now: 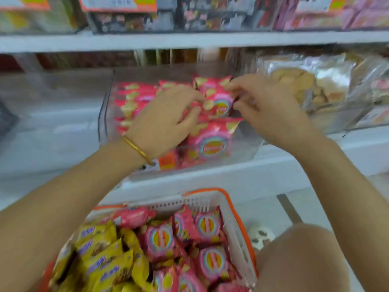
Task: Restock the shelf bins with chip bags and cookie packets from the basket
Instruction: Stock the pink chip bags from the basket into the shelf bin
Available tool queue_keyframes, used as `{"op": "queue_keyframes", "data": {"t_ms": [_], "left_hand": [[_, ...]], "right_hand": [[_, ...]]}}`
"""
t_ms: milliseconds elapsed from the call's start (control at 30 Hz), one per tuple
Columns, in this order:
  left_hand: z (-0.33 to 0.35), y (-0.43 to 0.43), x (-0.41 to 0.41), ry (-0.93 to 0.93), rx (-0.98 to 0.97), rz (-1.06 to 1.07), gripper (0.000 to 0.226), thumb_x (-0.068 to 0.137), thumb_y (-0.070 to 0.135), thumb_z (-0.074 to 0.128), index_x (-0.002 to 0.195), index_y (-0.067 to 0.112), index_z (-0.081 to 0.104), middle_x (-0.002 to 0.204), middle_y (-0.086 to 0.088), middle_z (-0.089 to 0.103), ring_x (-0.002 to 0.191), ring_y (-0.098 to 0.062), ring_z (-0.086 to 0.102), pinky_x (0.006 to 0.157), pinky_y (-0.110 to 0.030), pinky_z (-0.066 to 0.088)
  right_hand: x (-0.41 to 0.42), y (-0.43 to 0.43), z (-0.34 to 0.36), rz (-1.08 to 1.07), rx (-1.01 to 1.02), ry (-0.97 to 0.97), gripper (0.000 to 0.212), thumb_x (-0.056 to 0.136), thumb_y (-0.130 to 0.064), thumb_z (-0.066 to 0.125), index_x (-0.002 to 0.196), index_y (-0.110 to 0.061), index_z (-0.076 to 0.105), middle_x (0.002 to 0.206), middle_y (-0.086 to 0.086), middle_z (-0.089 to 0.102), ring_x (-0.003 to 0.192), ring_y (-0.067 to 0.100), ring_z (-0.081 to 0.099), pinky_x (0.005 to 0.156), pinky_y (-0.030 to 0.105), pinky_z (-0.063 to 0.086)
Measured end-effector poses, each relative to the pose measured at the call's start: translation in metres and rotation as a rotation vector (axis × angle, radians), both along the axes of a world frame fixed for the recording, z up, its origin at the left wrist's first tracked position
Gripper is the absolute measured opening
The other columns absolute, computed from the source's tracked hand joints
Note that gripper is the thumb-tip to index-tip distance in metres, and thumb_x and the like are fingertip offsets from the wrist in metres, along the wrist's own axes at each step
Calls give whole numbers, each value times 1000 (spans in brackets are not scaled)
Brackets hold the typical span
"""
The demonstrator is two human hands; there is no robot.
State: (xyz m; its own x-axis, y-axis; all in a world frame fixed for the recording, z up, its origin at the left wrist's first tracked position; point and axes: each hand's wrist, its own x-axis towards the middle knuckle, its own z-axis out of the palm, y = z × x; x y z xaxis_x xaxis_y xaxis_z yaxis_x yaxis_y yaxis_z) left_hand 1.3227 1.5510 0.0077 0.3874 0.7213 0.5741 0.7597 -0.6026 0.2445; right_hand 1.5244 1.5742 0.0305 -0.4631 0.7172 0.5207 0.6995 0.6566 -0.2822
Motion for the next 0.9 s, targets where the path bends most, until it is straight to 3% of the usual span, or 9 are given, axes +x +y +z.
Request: {"op": "queue_keyframes", "data": {"t_ms": [100, 200, 300, 367, 433, 567, 667, 800, 900], "left_hand": [[-34, -68, -29, -14, -66, -32, 26, 90, 16, 45, 103, 6, 65, 95, -2, 64, 83, -3, 50, 79, -12, 37], [-83, -117, -69, 7, -277, 36, 29, 87, 23, 43, 94, 13, 69, 88, 7, 65, 75, 8, 48, 75, 1, 34], [-130, -137, -106, 115, -394, 184, 33, 86, 34, 40, 92, 24, 70, 90, 11, 68, 82, -6, 61, 72, -22, 49], [-149, -138, -123, 96, -481, 273, 35, 86, 37, 39, 95, 25, 71, 93, 9, 67, 86, -14, 61, 72, -24, 46], [-162, -130, -135, 58, -569, 357, 25, 91, 26, 48, 102, 20, 70, 98, 2, 65, 92, -17, 59, 76, -24, 40], [-179, -116, -147, 106, -628, 463, 22, 92, 16, 52, 107, 14, 68, 103, -6, 61, 97, -22, 57, 79, -25, 38], [-183, -113, -151, 108, -637, 498, 21, 92, 18, 51, 106, 15, 67, 105, -7, 58, 98, -23, 57, 82, -30, 43], [-181, -114, -149, 50, -614, 510, 17, 89, 13, 53, 103, 12, 63, 106, -8, 56, 97, -24, 56, 84, -34, 47], [-176, -121, -134, -59, -563, 482, 10, 87, 16, 59, 97, 14, 56, 101, -4, 51, 90, -22, 57, 80, -36, 48]], "right_hand": [[-35, -61, -35, 259, -91, 12, 27, 79, -4, 57, 104, -8, 66, 92, 3, 66, 81, 9, 55, 74, 21, 38], [-77, -86, -98, 321, -383, -262, 30, 90, -10, 52, 119, -16, 59, 108, 4, 64, 100, 19, 57, 83, 30, 41], [-113, -86, -161, 285, -538, -516, 30, 94, -18, 49, 124, -17, 53, 118, 8, 57, 111, 28, 54, 87, 39, 46], [-138, -82, -195, 263, -549, -598, 35, 92, -20, 53, 126, -11, 49, 121, 13, 52, 111, 33, 53, 86, 41, 47], [-163, -79, -225, 261, -532, -621, 48, 88, -18, 60, 131, -8, 42, 126, 14, 46, 115, 35, 49, 88, 44, 47], [-207, -72, -258, 174, -472, -721, 73, 81, -16, 68, 142, -12, 29, 143, 9, 35, 128, 31, 37, 94, 44, 43], [-217, -69, -266, 108, -329, -820, 64, 82, -12, 66, 138, -16, 36, 135, 7, 46, 125, 28, 42, 94, 39, 41], [-192, -68, -252, 92, -240, -732, 43, 82, -10, 63, 123, -11, 49, 118, 8, 58, 111, 28, 52, 83, 37, 45], [-158, -72, -224, 30, -349, -632, 40, 88, -27, 62, 122, -11, 49, 116, 9, 58, 109, 29, 54, 81, 36, 46]]}}
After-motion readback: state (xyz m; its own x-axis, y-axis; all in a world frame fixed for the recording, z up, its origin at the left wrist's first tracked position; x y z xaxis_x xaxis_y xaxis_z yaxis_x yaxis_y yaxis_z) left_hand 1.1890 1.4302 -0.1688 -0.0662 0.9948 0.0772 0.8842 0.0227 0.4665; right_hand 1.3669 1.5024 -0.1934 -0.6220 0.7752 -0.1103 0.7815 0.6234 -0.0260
